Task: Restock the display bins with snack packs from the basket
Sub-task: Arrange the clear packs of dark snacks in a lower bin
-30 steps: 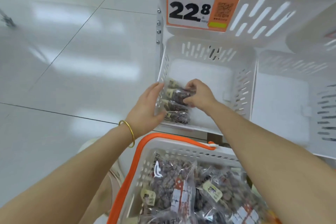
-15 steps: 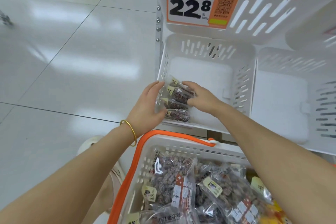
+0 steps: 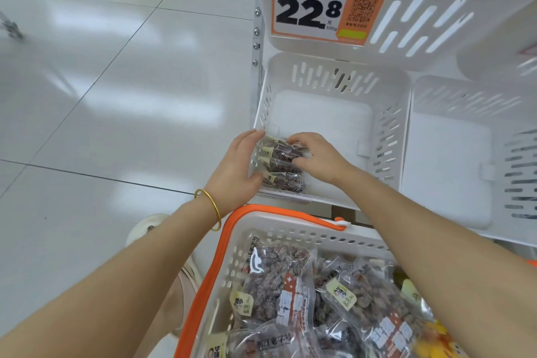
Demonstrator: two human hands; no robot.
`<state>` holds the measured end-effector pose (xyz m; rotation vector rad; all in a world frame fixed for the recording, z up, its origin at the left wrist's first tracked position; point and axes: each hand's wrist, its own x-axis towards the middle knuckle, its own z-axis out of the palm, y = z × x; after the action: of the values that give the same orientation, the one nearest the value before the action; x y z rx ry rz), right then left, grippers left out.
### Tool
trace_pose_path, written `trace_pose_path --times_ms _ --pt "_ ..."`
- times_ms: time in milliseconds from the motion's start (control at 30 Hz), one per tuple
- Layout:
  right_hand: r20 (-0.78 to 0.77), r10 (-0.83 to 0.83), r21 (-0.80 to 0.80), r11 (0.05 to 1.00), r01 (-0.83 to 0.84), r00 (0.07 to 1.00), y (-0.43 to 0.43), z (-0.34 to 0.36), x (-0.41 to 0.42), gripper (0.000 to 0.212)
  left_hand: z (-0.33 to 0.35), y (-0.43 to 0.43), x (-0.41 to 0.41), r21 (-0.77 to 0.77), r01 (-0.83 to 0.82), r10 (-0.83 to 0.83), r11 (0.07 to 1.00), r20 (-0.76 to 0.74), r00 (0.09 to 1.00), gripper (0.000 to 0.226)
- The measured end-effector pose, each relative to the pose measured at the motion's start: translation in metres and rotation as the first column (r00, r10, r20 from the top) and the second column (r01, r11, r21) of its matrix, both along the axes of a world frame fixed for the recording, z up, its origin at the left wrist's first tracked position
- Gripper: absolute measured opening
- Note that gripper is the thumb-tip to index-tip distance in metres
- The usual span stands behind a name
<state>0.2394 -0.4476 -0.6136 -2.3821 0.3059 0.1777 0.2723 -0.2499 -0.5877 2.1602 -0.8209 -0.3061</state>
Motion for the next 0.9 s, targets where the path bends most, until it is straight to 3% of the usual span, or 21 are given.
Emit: trace_pose_path --times_ms 133,400,533,600,667,767,833,900 --pt "-0.052 -0.01 -0.008 1.0 0.01 0.999 0.004 0.005 0.003 0.072 0.003 0.0 0.001 0.016 0.003 -0.004 1.0 0.012 1.0 0.064" --pt "-0.077 -0.058 -0.088 0.995 0.052 0.995 0.006 0.014 -0.01 0.074 0.012 0.003 -0.002 0.043 -0.009 0.008 0.999 0.013 1.0 0.06" --pt "0.138 -0.107 -0.082 0.989 0.119 0.985 0.02 0.059 -0.052 0.058 0.039 0.008 -0.013 0.029 0.011 -0.013 1.0 0.058 0.998 0.054" --pt "0.266 -0.168 0.007 0.985 0.173 0.949 0.031 0.089 -0.091 0.044 0.054 0.011 -0.028 0.029 0.045 -0.048 0.999 0.107 0.993 0.052" --pt "0.296 -0.227 0.11 0.973 0.203 0.928 0.043 0.112 -0.133 0.026 0.069 0.011 -0.049 0.045 0.081 -0.088 0.996 0.164 0.982 0.049" --pt "0.147 -0.181 0.079 0.982 0.171 0.972 0.052 0.12 -0.185 0.011 0.087 0.015 -0.084 0.153 0.176 -0.207 0.973 0.226 0.952 0.045" --pt "-0.055 -0.118 -0.139 0.984 0.109 0.991 0.055 0.11 -0.207 0.009 0.09 0.021 -0.104 0.304 0.26 -0.33 0.917 0.209 0.921 0.042" --pt "-0.238 -0.102 -0.395 0.919 0.0 0.966 0.058 0.096 -0.222 0.024 0.092 0.029 -0.12 0.476 0.299 -0.404 0.827 0.135 0.905 0.039"
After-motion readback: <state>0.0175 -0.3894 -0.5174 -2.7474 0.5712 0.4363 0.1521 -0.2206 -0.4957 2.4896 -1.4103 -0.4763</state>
